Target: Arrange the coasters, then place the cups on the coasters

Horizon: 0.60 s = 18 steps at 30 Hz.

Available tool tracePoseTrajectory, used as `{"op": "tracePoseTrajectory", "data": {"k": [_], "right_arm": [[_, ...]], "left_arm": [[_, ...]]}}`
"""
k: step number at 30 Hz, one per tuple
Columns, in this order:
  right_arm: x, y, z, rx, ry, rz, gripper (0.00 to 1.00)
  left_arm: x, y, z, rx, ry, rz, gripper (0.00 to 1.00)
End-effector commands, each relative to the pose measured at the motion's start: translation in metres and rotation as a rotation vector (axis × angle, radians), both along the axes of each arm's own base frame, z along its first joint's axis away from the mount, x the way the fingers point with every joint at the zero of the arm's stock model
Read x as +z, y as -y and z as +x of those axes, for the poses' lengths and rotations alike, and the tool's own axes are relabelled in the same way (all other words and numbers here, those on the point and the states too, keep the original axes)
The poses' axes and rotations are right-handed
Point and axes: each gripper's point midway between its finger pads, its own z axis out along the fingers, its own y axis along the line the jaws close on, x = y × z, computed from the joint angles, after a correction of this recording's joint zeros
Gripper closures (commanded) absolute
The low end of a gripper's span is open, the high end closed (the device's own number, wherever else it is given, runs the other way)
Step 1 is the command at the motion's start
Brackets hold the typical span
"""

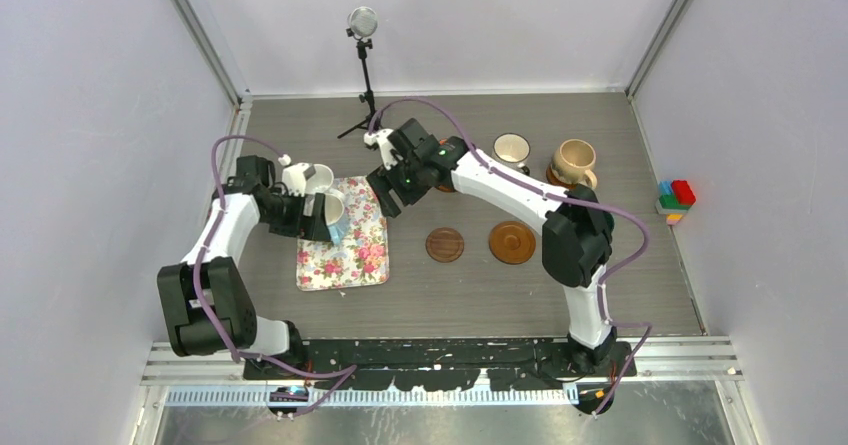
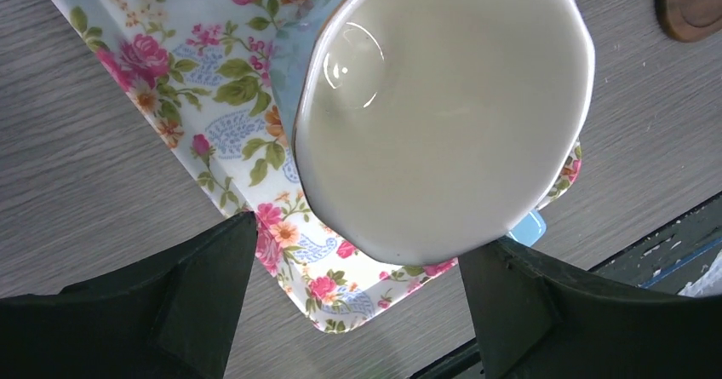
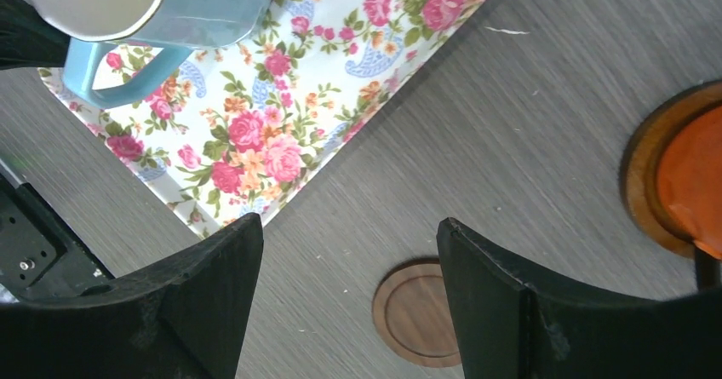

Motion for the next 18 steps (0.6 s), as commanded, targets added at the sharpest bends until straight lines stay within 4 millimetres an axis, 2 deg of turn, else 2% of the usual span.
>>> {"op": "tracePoseTrajectory", "data": {"k": [1,10,14,18], "right_arm": [[0.024,-0.017,0.003,-0.057,0.047,0.050,0.21],[0.027,-0.058,-0.033,-0.007,0.060,0.076,0.21],[0.020,-0.083,-0.046,-0.020,0.078,0.072,0.20],[0.013,-0.106,-0.054,-0.050,0.093,0.049,0.20]], "left_arm": [[0.016,-0.005,0.007,0.030,0.051,0.018,0.11],[0.045,-0.051,0.001,0.188,0.118,-0.025,0.09],[0.048,-0.071,-0.001,0.262,0.118,-0.051,0.08],[0.048,-0.080,0.000,0.320,0.118,-0.084,0.07]]}}
